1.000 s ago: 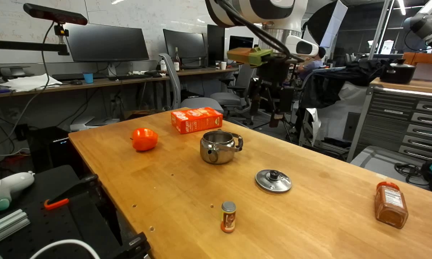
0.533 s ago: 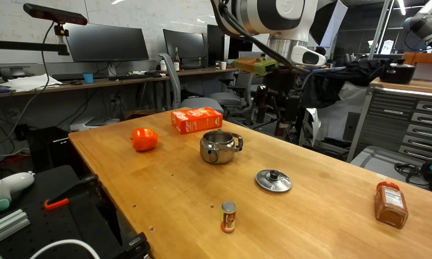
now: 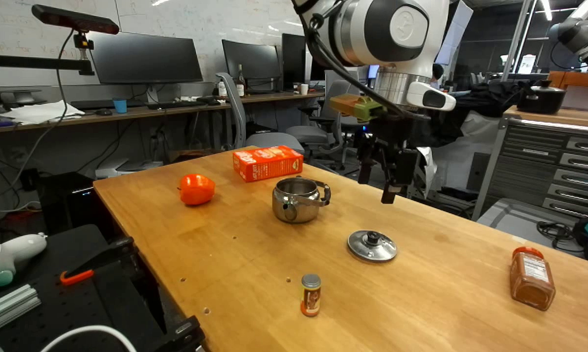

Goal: Pick the lid and put it on the tea pot

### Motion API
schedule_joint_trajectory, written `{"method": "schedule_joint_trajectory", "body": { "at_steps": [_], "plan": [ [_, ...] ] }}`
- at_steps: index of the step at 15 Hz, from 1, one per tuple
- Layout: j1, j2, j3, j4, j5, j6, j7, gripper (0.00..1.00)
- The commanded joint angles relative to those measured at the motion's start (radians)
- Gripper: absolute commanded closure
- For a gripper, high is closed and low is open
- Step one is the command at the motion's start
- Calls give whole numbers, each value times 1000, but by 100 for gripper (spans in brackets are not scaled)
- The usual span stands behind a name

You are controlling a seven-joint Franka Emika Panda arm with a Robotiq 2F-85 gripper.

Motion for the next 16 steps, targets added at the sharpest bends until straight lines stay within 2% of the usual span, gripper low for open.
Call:
{"method": "schedule_joint_trajectory", "body": {
  "at_steps": [1,5,16],
  "plan": [
    [-1,57,-12,72,18,-42,19,0],
    [-9,88,-10,99,23,-53,14,0],
    [-37,154,-4,191,47,-210,1,0]
  ]
}}
